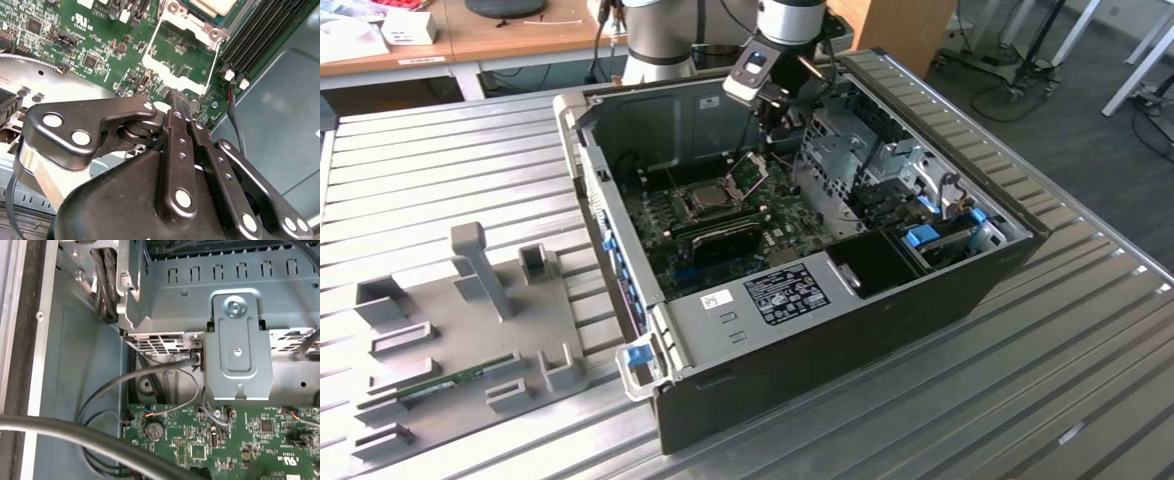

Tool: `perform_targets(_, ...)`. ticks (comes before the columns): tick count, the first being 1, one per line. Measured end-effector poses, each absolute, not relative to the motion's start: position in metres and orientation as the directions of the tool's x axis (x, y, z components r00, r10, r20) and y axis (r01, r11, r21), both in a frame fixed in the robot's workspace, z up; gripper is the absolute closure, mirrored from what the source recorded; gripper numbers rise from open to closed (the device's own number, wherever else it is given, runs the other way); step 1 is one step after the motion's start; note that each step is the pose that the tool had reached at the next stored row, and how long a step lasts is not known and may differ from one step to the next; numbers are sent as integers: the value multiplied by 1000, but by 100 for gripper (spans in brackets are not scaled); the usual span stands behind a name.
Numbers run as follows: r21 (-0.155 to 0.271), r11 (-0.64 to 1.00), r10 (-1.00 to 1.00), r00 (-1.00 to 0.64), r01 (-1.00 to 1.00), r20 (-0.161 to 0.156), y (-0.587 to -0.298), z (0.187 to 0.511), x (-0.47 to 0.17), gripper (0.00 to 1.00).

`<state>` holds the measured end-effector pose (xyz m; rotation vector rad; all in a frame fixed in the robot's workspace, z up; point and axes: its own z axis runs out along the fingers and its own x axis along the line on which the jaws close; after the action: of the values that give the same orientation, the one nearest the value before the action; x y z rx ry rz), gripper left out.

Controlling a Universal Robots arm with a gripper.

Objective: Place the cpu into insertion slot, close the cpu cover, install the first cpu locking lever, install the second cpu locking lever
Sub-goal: 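Close the cpu cover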

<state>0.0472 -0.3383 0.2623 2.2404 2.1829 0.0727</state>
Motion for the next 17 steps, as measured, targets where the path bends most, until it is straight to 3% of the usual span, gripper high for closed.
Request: perform_targets(17, 41, -26, 999, 25, 999, 24, -338, 245, 56, 89)
